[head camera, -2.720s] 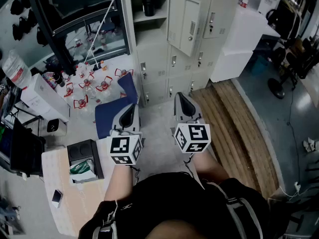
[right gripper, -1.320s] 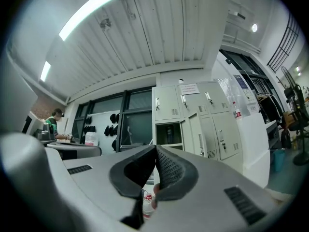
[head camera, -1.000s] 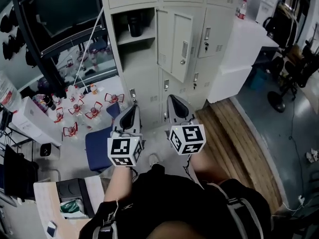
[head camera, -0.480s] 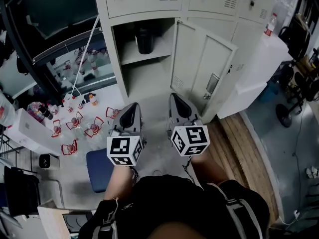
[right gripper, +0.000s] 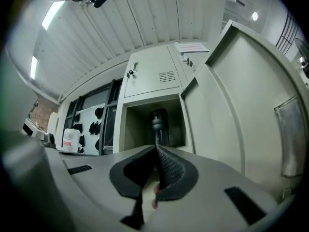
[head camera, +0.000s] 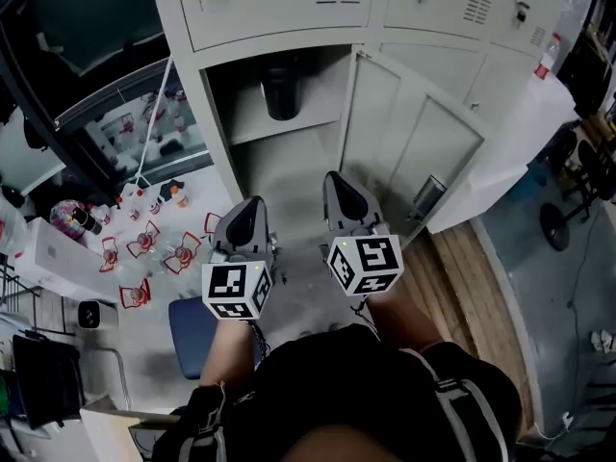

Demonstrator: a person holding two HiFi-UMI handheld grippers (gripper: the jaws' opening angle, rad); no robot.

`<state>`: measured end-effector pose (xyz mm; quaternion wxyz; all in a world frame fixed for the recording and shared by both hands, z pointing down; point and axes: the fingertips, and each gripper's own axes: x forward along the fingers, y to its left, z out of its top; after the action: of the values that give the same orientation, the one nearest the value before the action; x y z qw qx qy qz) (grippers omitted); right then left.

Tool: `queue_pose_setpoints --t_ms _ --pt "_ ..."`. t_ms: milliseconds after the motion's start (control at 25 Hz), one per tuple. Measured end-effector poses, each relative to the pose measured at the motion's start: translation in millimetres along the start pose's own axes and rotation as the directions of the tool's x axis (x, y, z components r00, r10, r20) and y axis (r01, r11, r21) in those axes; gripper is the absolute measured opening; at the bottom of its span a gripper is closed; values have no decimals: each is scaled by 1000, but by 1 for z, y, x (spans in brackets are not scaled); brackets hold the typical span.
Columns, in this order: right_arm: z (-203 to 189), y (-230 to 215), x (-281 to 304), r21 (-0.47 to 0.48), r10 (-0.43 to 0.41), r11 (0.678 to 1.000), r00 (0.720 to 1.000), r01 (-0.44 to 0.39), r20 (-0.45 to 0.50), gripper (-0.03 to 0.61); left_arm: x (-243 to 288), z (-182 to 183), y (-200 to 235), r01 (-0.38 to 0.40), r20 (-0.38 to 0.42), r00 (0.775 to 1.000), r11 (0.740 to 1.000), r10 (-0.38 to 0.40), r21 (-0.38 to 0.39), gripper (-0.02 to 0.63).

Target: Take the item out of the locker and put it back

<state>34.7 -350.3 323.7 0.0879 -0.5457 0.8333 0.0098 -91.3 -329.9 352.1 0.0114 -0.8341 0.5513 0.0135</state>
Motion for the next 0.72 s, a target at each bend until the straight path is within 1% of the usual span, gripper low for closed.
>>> queue_pose_setpoints --t_ms 280,360,400,440,480,560,600,720 --pt "-4 -3 21 -25 59 998 998 -60 -32 14 11 -3 7 -62 -16 998 998 62 -5 12" --pt "-3 0 29 -32 95 995 995 -96 -34 13 13 -1 7 -76 -16 997 997 76 -2 12" --pt "-2 3 34 -30 125 992 992 -126 -29 83 13 -1 7 -82 -16 997 997 82 0 12" --pt "1 7 41 -25 152 988 988 -153 -19 211 13 0 8 -89 -17 996 996 89 3 12" --pt "4 9 48 -22 167 986 986 -167 -8 278 13 0 10 -97 -18 995 995 97 5 12" --pt "10 12 63 -30 171 985 985 -171 4 344 11 0 14 -117 -18 993 993 117 7 12" --pt "12 14 71 -35 172 985 985 -172 4 364 10 1 17 -127 -16 992 992 127 8 12" --pt "20 17 97 -37 172 984 985 -172 1 395 7 3 27 -156 -11 988 988 156 11 12"
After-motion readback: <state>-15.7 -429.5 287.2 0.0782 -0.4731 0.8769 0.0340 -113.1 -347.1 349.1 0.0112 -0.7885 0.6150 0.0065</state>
